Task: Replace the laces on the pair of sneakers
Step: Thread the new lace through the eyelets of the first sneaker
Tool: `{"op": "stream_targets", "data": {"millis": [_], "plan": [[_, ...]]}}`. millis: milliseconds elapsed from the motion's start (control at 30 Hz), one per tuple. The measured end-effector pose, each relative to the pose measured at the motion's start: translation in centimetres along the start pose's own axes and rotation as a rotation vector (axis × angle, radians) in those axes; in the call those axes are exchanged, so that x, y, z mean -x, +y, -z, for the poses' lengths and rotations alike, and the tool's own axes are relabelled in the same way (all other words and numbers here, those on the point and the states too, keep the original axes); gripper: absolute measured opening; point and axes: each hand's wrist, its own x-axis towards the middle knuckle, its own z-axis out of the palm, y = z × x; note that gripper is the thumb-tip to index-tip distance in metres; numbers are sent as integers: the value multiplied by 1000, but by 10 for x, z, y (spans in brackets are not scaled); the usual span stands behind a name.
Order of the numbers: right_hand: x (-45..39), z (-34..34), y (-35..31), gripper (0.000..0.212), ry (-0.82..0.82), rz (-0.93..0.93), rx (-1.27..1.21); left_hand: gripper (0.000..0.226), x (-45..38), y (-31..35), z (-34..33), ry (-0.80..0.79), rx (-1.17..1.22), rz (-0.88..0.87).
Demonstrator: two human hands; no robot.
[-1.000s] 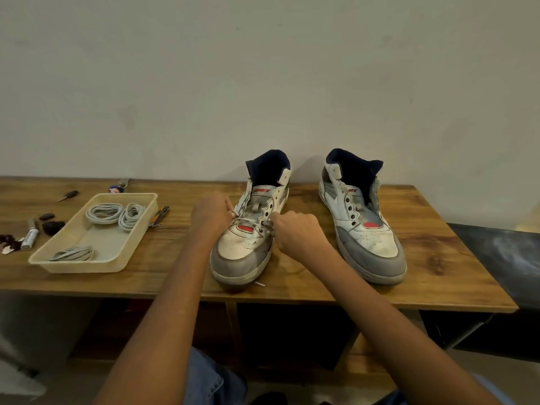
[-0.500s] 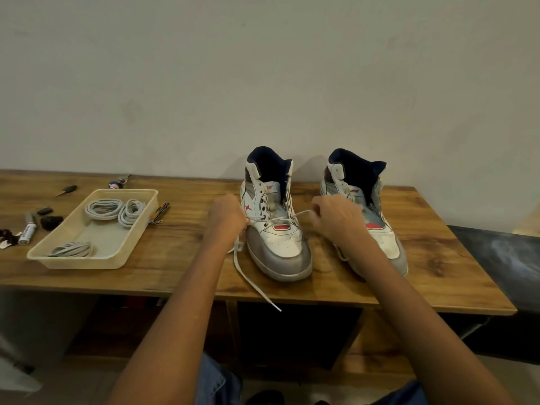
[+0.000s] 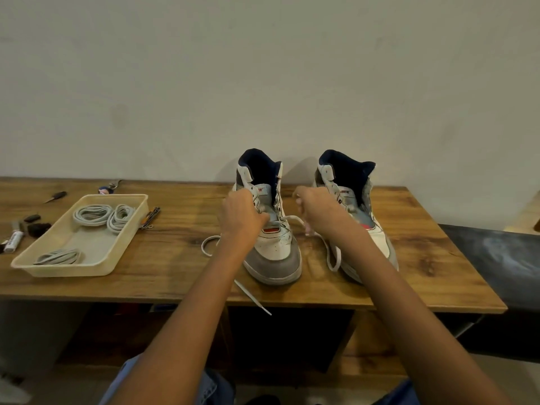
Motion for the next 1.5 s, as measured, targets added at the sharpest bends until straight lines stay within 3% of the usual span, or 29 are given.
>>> {"op": "stream_targets", "data": {"millis": [100,300,400,633,733,900,967,1100,1300,1500], "plan": [[-3,-3,4,18,46,20,21,22,0,-5,2,-12,122,50],[-3,-18,-15,35,69,68,8,17,2,-15,7,-60,249,53],[-1,-29,-22,23,180,49,-85,17,2,-18,6,-80,270,43],[1,-43,-22,17,302,64,-45,23,10,-5,-9,3,95,11],[1,-44,-22,19,320,61,-149,19,2,-11,-7,-11,260,78],[0,-45,-26,15,368,141,-291,7,-1,-31,-5,-179,757,308],[-1,-52,-30,14,399,156,-276,11,-3,-35,-5,-238,832,330],[-2,-59,-33,17,444,200,-309,14,1,-35,-3,-298,880,277],[-3,-55,-26,13,427,214,-428,16,-2,-37,-8,-293,886,247],[-4,-60,-28,11,458,214,-395,10,-2,-36,-9,-267,842,232]]}}
